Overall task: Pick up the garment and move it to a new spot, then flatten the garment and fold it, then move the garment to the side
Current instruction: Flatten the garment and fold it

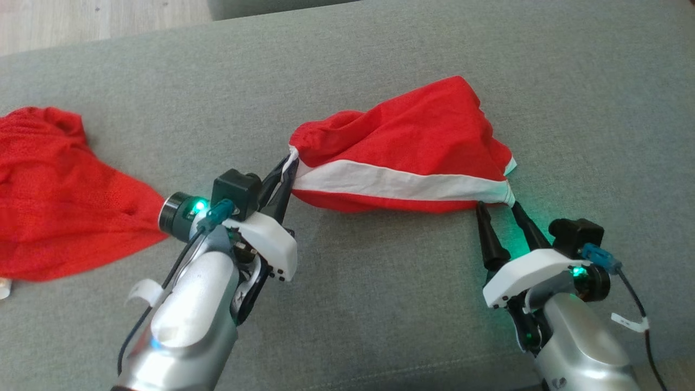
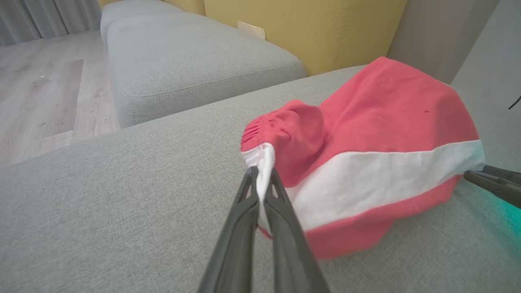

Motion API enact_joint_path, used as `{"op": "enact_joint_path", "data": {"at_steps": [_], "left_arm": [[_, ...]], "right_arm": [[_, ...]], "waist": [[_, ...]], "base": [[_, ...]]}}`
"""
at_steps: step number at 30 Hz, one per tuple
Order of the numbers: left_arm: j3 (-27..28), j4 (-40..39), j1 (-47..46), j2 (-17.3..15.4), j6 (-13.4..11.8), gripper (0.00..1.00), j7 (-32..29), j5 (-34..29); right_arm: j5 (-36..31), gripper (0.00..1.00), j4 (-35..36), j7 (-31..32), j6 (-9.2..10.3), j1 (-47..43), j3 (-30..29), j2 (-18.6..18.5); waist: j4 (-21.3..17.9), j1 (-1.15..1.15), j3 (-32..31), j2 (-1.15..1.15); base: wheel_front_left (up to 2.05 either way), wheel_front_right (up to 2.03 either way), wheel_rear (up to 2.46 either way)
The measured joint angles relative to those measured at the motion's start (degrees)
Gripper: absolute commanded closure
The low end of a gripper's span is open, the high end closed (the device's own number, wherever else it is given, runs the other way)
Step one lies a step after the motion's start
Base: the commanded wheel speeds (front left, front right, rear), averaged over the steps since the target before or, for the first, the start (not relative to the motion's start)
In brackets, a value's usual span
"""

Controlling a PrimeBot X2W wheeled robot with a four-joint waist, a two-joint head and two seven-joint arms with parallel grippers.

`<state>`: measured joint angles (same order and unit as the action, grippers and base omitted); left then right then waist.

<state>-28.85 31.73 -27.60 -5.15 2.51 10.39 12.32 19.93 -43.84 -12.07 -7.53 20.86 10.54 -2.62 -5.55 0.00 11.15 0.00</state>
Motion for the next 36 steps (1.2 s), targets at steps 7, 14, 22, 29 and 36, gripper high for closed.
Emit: {"op": "enact_joint_path", "data": {"at_steps": [7,14,22,29,36], "left_arm": [[-0.2,-1.0,0.4,-0.3,-0.5,1.0,-0.7,0.0],[-0.3,-1.6,0.4,-0.7,-0.6,1.0,-0.8,0.6],[-0.3,-1.7,0.5,-1.6,-1.3,1.0,-0.8,1.5],[-0.3,-3.1,0.4,-3.2,-1.5,1.0,-0.8,1.4],[0.0,-6.0,-5.2,-4.0,0.0,1.0,-3.3,1.5]], "right_arm": [[1.3,1.0,-2.1,-1.0,0.0,1.8,1.7,-0.1],[1.1,1.0,-2.1,-1.7,0.0,2.1,2.6,-0.1],[0.1,1.0,3.3,-2.1,0.0,1.8,2.0,-0.1],[-1.9,1.0,12.6,-2.0,0.0,-0.2,1.7,-0.3],[-2.4,1.0,25.5,3.5,0.0,2.7,1.2,-3.8]], "waist": [[-0.4,0.0,-0.1,0.0],[-0.4,0.0,-0.3,0.0],[-0.6,0.0,-2.1,0.0],[-1.3,0.0,-4.5,0.0],[-1.4,0.0,-7.4,0.0]], "base": [[0.0,0.0,0.0],[0.0,0.0,0.0],[0.0,0.0,0.0],[0.0,0.0,0.0],[0.0,0.0,0.0]]}}
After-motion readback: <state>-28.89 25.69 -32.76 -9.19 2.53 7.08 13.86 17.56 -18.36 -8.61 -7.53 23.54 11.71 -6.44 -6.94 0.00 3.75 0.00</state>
